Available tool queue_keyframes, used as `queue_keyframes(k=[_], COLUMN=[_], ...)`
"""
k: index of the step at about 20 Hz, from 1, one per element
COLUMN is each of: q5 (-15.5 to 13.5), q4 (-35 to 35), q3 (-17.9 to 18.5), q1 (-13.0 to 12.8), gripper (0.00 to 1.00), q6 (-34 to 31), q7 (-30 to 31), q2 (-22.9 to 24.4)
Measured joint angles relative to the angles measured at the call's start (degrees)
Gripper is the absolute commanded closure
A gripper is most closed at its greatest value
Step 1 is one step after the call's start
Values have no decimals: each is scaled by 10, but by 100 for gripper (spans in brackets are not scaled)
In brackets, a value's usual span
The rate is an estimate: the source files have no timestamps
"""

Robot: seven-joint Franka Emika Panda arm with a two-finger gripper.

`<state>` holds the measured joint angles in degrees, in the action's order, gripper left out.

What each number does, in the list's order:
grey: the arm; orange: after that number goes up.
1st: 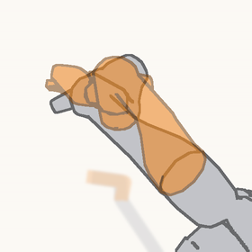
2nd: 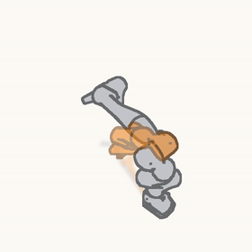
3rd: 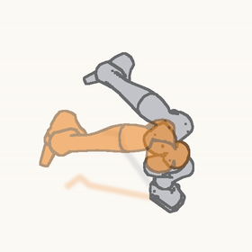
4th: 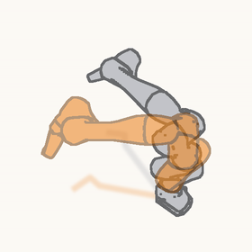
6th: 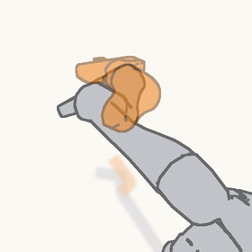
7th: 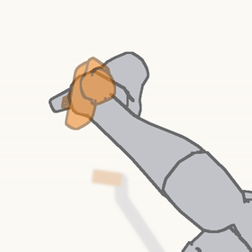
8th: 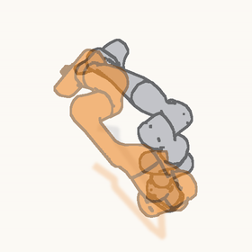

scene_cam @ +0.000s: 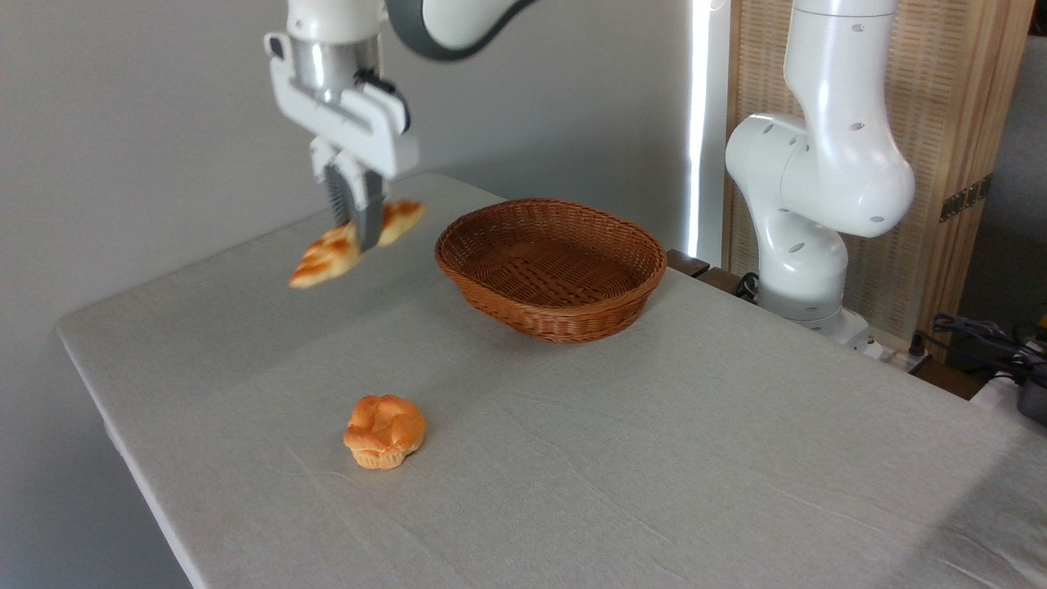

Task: Put bread into the basket
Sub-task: 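Carry the held braided roll over the wicker basket, then lower the braided roll into the basket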

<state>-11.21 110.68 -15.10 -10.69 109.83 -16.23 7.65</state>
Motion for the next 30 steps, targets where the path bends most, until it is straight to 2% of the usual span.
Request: queue_keyframes(k=[3,6,12,16,17,18,19,20,21,24,26,30], q5=[0,0,0,1,1,1,1,1,1,1,1,1], q4=[13,40,130,166,174,183,189,197,204,218,223,224], q3=[-1,-1,9,10,10,10,10,10,10,10,10,4], q1=[-51,-74,-121,-129,-130,-130,-130,-131,-133,-147,-154,-165], gripper=[93,92,91,89,84,74,52,22,14,0,0,0], q6=[-97,-143,-153,-151,-146,-135,-126,-113,-97,-35,-14,-13], q7=[20,21,20,20,20,20,20,20,20,20,21,21], q2=[34,51,116,127,126,125,124,123,120,112,109,108])
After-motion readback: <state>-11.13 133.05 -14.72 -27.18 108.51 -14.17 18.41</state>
